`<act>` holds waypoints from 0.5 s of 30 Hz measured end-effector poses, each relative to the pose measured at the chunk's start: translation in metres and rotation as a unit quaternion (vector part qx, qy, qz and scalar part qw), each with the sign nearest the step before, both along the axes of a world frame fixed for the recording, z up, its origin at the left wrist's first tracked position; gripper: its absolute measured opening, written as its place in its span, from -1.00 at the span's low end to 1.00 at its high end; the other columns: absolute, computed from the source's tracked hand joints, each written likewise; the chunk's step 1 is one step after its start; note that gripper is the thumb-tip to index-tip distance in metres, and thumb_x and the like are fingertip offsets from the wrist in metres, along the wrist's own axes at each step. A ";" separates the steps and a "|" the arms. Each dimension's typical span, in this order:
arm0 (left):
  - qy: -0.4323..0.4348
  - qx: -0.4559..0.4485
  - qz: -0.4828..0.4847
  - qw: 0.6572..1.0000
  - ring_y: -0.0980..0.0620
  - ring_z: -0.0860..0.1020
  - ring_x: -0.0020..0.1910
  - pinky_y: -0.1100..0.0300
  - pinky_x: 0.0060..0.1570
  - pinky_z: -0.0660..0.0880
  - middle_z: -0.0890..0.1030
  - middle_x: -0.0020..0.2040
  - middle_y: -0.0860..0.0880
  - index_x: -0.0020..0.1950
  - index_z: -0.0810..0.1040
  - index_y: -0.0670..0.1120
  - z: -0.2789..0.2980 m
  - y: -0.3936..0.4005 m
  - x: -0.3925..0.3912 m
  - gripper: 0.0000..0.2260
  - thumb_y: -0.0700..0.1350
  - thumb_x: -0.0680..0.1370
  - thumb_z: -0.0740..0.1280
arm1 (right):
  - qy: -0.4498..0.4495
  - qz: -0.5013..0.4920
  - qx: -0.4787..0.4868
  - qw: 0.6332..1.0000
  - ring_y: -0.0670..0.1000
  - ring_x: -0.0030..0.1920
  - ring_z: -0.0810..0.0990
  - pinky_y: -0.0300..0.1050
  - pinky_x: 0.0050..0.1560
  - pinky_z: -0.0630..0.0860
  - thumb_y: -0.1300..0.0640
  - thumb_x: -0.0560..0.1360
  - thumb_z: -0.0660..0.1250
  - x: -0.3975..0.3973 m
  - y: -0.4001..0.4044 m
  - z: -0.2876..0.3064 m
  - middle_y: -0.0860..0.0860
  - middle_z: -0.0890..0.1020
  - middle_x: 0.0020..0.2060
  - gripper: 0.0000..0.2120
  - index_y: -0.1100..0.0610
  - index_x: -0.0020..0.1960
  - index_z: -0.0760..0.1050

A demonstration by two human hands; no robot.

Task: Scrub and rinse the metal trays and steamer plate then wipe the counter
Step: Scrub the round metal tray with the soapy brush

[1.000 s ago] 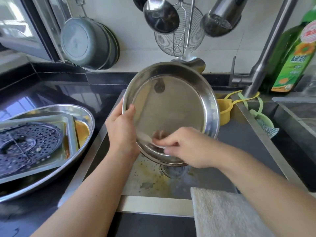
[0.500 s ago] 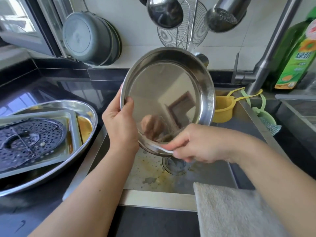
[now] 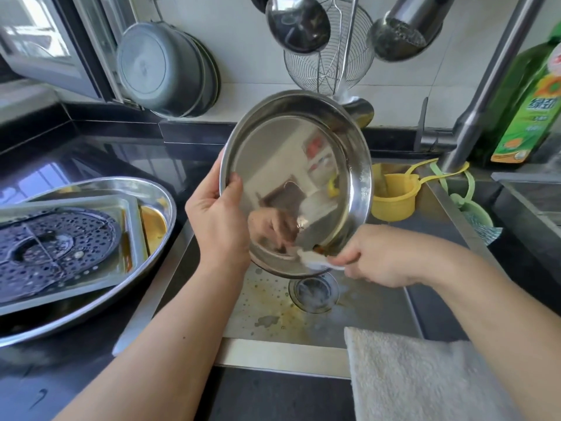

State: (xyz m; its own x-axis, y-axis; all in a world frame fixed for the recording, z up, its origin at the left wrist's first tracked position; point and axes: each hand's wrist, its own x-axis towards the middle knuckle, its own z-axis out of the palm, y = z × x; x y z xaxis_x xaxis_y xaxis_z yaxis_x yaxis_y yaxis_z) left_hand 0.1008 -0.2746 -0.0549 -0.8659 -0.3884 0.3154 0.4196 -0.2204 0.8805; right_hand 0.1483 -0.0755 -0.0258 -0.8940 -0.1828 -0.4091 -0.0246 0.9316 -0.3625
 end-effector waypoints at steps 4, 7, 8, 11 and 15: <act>-0.021 -0.005 0.000 1.000 0.26 0.55 0.02 0.27 0.16 0.46 0.68 -0.05 0.11 0.32 0.68 -0.08 -0.004 -0.005 -0.007 -0.65 -0.33 0.62 0.28 | -0.013 0.035 -0.099 0.994 -0.15 -0.30 0.48 -0.28 -0.24 0.37 0.03 0.60 0.37 0.004 -0.012 -0.002 -0.16 0.59 -0.34 -0.68 -0.30 0.28 0.56; 0.012 0.039 0.001 0.999 0.28 0.58 0.01 0.27 0.16 0.46 0.68 -0.04 0.15 0.31 0.69 -0.10 -0.007 -0.008 -0.005 -0.64 -0.36 0.62 0.26 | 0.015 0.000 0.047 0.999 -0.06 -0.15 0.54 -0.27 -0.25 0.40 0.14 0.62 0.32 -0.009 0.004 -0.006 -0.10 0.63 -0.10 -0.63 -0.20 0.35 0.56; 0.011 0.017 -0.032 0.999 0.32 0.60 -0.06 0.29 0.12 0.46 0.71 -0.10 0.11 0.26 0.70 -0.12 -0.015 -0.003 -0.015 -0.63 -0.41 0.62 0.23 | 0.029 -0.028 0.095 0.995 0.00 -0.14 0.53 -0.22 -0.26 0.40 0.17 0.63 0.28 -0.013 0.011 -0.009 -0.09 0.60 -0.10 -0.60 -0.21 0.37 0.54; 0.137 -0.184 -0.259 0.938 0.31 0.62 -0.20 0.31 -0.04 0.51 0.73 -0.17 0.09 0.16 0.72 0.04 -0.085 -0.008 -0.075 -0.53 -0.49 0.59 0.26 | 0.081 -0.094 0.150 0.981 0.03 -0.23 0.49 -0.12 -0.31 0.39 0.21 0.63 0.23 -0.022 0.022 -0.019 -0.08 0.50 -0.21 -0.55 -0.26 0.36 0.53; 0.250 -0.083 -0.277 0.924 -0.04 0.62 0.25 -0.02 0.30 0.53 0.68 0.26 -0.03 0.31 0.68 0.04 -0.132 -0.023 -0.115 -0.73 -0.19 0.67 0.31 | 0.023 -0.009 0.026 0.999 -0.09 -0.13 0.59 -0.11 -0.01 0.54 0.04 0.62 0.32 -0.012 0.003 -0.018 -0.10 0.69 -0.04 -0.69 -0.26 0.29 0.58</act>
